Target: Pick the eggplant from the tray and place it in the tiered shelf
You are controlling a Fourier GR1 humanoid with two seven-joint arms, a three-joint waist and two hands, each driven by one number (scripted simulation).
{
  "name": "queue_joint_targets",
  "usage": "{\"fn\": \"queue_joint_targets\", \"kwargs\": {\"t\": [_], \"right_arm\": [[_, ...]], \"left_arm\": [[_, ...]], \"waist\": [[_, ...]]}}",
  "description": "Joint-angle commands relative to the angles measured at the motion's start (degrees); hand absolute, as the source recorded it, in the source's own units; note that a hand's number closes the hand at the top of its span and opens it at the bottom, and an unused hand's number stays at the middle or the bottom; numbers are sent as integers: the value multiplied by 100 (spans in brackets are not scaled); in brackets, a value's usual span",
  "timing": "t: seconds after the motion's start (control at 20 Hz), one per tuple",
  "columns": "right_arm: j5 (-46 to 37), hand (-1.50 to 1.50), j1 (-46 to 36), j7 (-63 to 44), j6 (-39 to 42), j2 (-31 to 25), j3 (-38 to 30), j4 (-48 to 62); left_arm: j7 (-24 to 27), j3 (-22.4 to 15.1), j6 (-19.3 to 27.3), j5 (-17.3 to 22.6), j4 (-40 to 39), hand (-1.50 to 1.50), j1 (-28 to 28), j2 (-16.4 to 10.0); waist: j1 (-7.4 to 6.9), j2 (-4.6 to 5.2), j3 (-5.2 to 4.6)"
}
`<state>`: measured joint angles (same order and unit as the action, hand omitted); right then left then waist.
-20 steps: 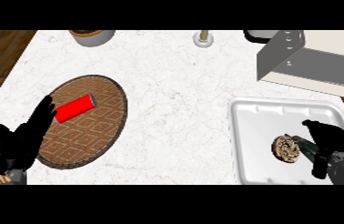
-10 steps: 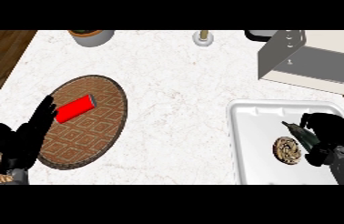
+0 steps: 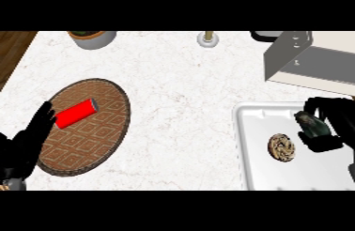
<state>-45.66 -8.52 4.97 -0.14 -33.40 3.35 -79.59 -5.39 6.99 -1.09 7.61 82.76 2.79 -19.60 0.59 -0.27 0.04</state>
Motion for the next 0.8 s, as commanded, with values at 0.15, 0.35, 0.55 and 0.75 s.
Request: {"fn": "queue_joint_targets", "kwargs": {"t": [0.15, 0.35, 0.55, 0.75], "right_arm": [[1595, 150, 724, 388, 727, -502, -1245, -1526], [2797, 150, 1173, 490, 1287, -428, -1989, -1916], [3966, 150, 1129, -23, 1896, -585, -2919, -2431], [4649, 150, 1566, -337, 2192, -674, -3842, -3068]], "left_arm": [[9, 127, -26, -12, 67, 0, 183, -17], [-106, 172, -90, 20, -85, 0, -37, -74], [-178, 111, 21, -21, 370, 0, 203, 48], [-270, 23, 70, -151, 362, 0, 96, 127]], "waist": [[78, -15, -10], [132, -12, -9], [83, -20, -9], [93, -13, -8]]}}
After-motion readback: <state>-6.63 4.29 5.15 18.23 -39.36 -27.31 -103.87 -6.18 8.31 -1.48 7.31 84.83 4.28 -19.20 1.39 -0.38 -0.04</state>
